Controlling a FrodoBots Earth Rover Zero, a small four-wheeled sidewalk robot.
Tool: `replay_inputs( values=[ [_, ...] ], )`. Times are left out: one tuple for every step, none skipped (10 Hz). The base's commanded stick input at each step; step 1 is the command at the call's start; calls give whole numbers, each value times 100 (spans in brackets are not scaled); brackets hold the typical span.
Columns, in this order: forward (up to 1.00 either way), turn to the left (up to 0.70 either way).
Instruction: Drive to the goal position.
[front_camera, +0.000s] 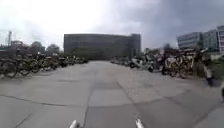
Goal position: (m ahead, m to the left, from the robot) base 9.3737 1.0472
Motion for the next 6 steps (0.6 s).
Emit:
replay_inputs(
  values=[
    [100,5],
    [100,38],
    [100,14],
    [100,5],
    [100,1],
    [100,0]
  ],
)
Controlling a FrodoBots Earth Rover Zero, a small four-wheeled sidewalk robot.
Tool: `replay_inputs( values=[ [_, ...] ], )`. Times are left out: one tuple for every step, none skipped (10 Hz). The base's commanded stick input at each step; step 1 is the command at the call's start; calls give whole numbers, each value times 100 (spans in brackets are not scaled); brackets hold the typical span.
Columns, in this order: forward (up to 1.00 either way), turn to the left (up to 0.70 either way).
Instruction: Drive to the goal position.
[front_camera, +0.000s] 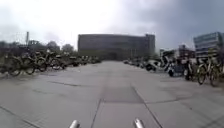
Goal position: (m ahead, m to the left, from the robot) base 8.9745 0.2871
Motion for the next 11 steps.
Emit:
replay_inputs(
  values=[
    [100,0],
    [100,0],
    [100,0],
    [100,0],
    [100,0],
    [100,12],
    [100,29],
    [100,27],
    [100,0],
    [100,0],
    [100,0]
  ],
)
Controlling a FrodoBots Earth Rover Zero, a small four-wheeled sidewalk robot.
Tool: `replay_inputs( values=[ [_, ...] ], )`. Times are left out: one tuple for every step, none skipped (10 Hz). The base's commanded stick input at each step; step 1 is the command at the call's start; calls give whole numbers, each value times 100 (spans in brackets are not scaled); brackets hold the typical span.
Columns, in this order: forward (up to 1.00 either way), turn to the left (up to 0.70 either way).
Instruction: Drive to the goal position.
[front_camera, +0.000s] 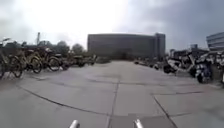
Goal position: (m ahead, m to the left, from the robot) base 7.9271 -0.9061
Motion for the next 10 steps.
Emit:
replay_inputs(
  values=[
    [100,0],
    [100,0],
    [100,0],
    [100,0],
    [100,0],
    [100,-22],
    [100,-40],
    [100,-40],
    [100,-40],
    [100,-40]
  ],
)
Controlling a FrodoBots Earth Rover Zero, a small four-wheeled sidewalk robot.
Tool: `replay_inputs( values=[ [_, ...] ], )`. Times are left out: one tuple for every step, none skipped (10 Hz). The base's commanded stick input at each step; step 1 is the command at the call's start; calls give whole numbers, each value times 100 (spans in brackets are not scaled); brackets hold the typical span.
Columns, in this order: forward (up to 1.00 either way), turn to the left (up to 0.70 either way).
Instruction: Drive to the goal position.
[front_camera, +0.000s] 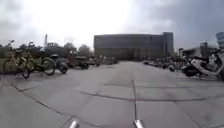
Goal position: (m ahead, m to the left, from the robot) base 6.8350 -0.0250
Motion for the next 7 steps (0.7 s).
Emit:
replay_inputs(
  values=[
    [100,-40],
    [100,-40],
    [100,-40],
    [100,-40],
    [100,-40],
    [100,-40],
    [100,-23]
  ],
)
